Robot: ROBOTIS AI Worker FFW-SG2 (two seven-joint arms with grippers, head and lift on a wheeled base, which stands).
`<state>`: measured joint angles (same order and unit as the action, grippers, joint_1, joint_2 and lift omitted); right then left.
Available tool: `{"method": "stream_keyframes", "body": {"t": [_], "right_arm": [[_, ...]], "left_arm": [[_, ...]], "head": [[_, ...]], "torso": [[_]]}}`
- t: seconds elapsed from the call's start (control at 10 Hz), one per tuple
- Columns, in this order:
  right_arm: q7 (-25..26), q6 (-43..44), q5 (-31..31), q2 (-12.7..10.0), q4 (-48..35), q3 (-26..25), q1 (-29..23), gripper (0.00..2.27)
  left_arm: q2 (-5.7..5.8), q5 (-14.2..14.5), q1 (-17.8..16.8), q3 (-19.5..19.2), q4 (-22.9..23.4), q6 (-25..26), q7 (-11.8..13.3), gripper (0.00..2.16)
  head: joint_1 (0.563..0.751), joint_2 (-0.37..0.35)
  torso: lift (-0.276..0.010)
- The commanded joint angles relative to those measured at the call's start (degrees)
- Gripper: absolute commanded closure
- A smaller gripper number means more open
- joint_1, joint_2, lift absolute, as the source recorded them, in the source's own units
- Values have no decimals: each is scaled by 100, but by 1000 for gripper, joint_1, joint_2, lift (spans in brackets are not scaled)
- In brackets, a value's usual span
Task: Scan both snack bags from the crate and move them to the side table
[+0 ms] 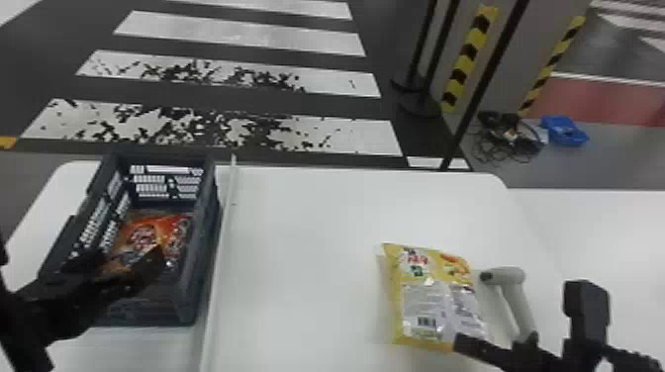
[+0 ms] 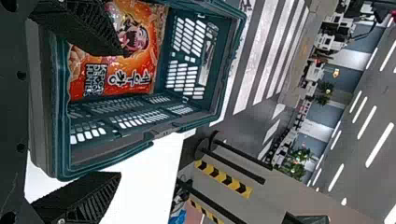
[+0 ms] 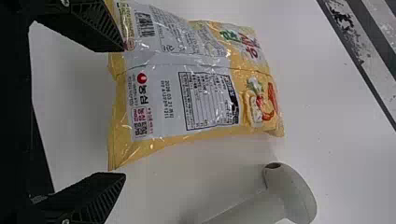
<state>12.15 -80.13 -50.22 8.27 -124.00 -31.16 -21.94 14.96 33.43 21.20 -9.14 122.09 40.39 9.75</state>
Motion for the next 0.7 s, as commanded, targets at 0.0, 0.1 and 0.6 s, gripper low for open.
{"method": "stream_keyframes", "body": {"t": [0.0, 0.1, 0.6], "right_arm": [[15, -315, 504, 35, -46, 119, -47, 16], [7, -350, 996, 184, -125, 321, -161, -2], [-301, -104, 1093, 254, -1083, 373, -425, 255]], "left_arm": [[16, 14, 7, -9, 7, 0, 0, 33], [25, 41, 7, -9, 7, 0, 9, 33], [-2, 58, -11, 35, 25, 0, 18, 33]], "head": [[695, -155], [695, -160], [695, -202]], "torso": [[-95], [-95], [-95]]}}
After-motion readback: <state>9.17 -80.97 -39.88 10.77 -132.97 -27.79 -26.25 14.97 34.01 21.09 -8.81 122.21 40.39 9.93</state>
